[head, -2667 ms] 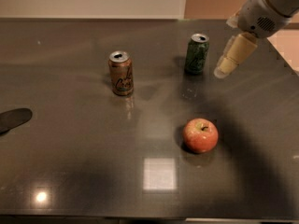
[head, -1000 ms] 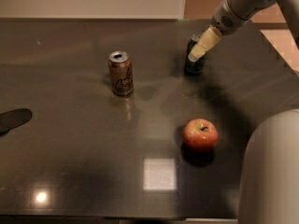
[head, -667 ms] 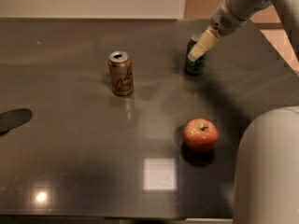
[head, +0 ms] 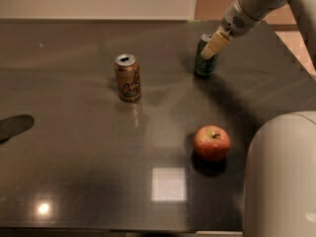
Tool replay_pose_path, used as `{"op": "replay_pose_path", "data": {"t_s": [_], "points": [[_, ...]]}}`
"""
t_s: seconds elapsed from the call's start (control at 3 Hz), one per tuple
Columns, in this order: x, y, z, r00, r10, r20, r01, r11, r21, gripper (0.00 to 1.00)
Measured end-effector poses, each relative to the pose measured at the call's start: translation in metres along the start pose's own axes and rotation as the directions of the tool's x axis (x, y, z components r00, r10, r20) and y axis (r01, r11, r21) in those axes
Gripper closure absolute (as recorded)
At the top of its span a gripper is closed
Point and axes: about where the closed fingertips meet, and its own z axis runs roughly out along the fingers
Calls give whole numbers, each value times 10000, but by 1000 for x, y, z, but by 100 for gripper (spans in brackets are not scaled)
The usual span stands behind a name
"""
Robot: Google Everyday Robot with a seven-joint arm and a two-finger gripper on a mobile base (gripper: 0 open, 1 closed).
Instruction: Move green can near apple
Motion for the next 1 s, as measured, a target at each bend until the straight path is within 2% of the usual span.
{"op": "replay_pose_path", "data": {"t_s": [0.33, 0.67, 1.0], "points": [[-2, 17, -14, 9994, -352, 29, 352, 9989, -316, 88], [7, 40, -39, 9968, -802, -70, 795, 9946, -670, 100], [28, 69, -68, 9912, -1295, -279, 1257, 9859, -1106, 100]]}}
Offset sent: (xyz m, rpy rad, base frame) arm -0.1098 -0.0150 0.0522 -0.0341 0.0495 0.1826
